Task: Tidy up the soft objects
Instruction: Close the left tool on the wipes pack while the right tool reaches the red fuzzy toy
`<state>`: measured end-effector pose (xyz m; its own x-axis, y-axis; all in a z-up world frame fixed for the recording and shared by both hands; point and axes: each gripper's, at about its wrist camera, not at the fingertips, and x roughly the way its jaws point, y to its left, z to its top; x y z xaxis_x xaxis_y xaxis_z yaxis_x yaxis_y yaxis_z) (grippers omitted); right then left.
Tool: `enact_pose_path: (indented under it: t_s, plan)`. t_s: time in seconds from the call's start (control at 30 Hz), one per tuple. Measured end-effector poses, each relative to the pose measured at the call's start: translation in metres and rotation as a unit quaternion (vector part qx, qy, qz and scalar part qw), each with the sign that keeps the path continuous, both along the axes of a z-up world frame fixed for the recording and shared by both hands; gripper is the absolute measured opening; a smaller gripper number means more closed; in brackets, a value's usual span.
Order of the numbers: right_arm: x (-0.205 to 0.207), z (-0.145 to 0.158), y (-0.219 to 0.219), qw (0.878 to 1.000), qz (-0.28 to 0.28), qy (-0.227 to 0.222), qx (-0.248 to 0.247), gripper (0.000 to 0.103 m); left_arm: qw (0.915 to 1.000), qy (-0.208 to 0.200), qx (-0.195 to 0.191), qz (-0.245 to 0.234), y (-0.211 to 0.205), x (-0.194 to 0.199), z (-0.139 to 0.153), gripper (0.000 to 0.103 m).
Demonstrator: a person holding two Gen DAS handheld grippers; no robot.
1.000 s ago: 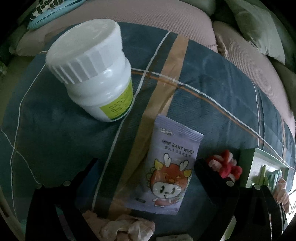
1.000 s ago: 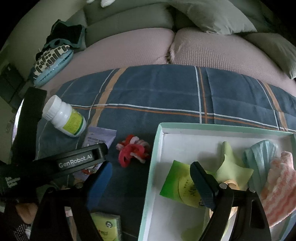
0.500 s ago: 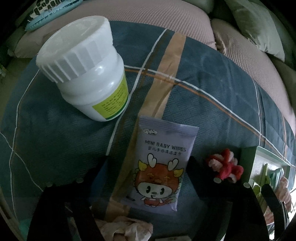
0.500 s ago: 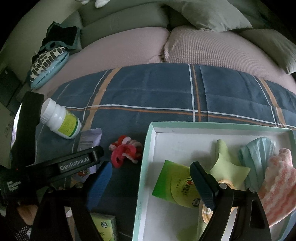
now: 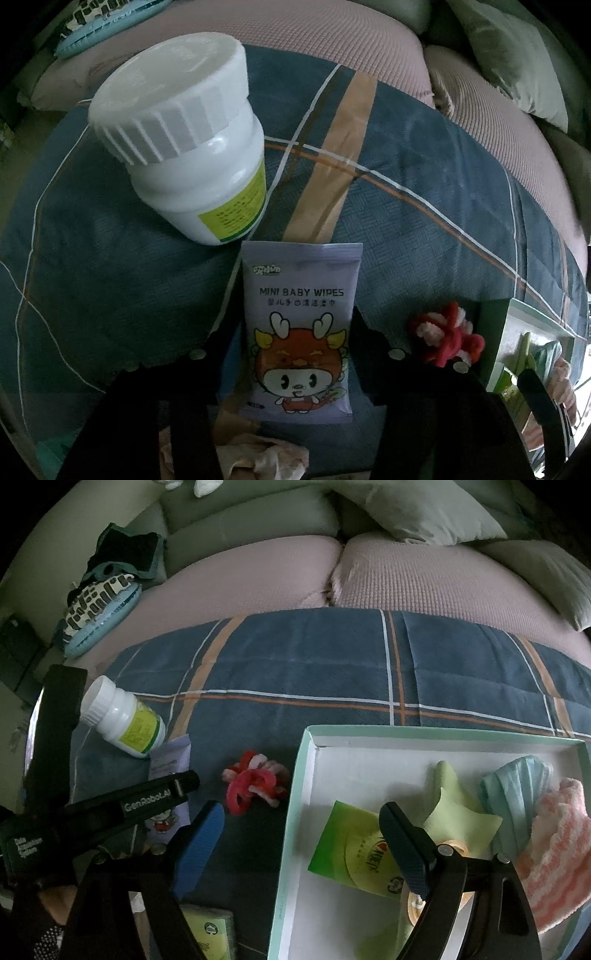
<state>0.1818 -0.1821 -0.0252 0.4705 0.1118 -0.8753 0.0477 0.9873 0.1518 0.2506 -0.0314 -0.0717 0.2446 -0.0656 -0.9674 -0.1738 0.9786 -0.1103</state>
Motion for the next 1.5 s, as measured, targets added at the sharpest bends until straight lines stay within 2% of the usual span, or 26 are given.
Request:
enact_pose_path:
  t_s: [0.23,0.43,0.5,0.63,0.7,1.03,1.5]
  plan:
    - [0.002,-0.002,0.012,1.000,0.025,-0.007,0.000,0.088,0.9998,-0.002,-0.018,0.008,0.015,-0.003,0.002,0.051]
    - [0.001,-0.003,0.027,0.999,0.049,-0.019,-0.004,0.080,0.9996,-0.009,-0.020,0.018,0.025,-0.006,0.008,0.050]
    - [0.001,-0.001,0.031,0.998,0.055,-0.027,-0.007,0.074,0.9995,-0.012,-0.022,0.022,0.027,-0.008,0.010,0.050]
    - [0.003,0.002,0.039,0.997,0.065,-0.044,-0.016,0.072,0.9991,-0.016,-0.026,0.028,0.033,-0.011,0.014,0.050]
    - [0.004,0.005,0.043,0.996,0.073,-0.051,-0.021,0.064,0.9991,-0.018,-0.026,0.029,0.036,-0.011,0.014,0.050]
    - [0.012,-0.016,0.055,0.994,0.092,-0.033,-0.052,0.060,0.9988,-0.017,-0.034,0.032,0.041,-0.016,0.017,0.050]
    - [0.011,-0.019,0.061,0.990,0.106,-0.050,-0.078,0.054,0.9987,-0.016,-0.035,0.033,0.040,-0.015,0.017,0.050]
